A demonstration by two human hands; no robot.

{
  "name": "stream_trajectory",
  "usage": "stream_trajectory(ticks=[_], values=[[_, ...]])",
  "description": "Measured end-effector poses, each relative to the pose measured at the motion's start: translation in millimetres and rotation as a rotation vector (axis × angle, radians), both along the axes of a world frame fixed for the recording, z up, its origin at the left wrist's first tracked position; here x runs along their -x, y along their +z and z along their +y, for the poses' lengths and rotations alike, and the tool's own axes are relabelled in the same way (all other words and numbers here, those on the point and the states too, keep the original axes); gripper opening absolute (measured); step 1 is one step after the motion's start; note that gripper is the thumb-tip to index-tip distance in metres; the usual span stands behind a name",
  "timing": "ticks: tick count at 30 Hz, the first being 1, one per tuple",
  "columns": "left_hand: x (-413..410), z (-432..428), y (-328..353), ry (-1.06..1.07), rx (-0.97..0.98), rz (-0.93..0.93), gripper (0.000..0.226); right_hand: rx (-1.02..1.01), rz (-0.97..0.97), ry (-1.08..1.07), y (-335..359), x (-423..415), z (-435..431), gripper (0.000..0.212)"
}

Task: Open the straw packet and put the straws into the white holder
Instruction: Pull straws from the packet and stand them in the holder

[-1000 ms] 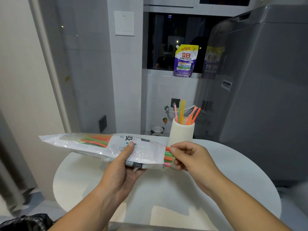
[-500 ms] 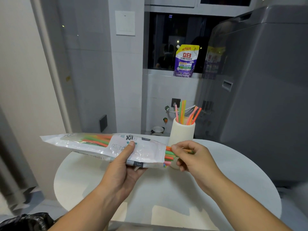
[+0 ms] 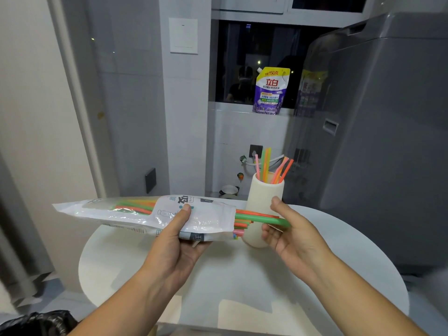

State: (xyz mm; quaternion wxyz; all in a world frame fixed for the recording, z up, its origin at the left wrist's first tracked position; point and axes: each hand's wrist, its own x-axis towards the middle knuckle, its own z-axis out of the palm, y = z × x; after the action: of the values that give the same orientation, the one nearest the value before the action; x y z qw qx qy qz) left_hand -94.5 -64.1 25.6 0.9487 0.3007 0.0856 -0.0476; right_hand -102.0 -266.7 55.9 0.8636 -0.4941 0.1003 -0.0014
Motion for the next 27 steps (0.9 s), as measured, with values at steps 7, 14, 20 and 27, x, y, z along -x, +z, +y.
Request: stream_trajectory(ticks=[7, 14, 20, 27], values=[[-2.2, 9.0, 4.4, 0.041, 0.020, -0.018, 0.043, 0.134, -0.035, 0.028, -21.6, 4.8, 17.6, 0.063], [4.3, 0.4, 2.2, -0.005, -0.042, -0.043, 0.041, 0.184, -0.070, -0.041, -24.7, -3.1, 41.1, 0.032], [3.3, 1.2, 1.0, 0.007, -0.014, -0.023, 0.040, 0.038, -0.074, -0.157, -15.0, -8.0, 40.2, 0.014], [0.9, 3.9, 1.6, 0.035, -0.017, 0.009, 0.028, 0.138, -0.158, -0.236, -3.3, -11.3, 21.9, 0.021]])
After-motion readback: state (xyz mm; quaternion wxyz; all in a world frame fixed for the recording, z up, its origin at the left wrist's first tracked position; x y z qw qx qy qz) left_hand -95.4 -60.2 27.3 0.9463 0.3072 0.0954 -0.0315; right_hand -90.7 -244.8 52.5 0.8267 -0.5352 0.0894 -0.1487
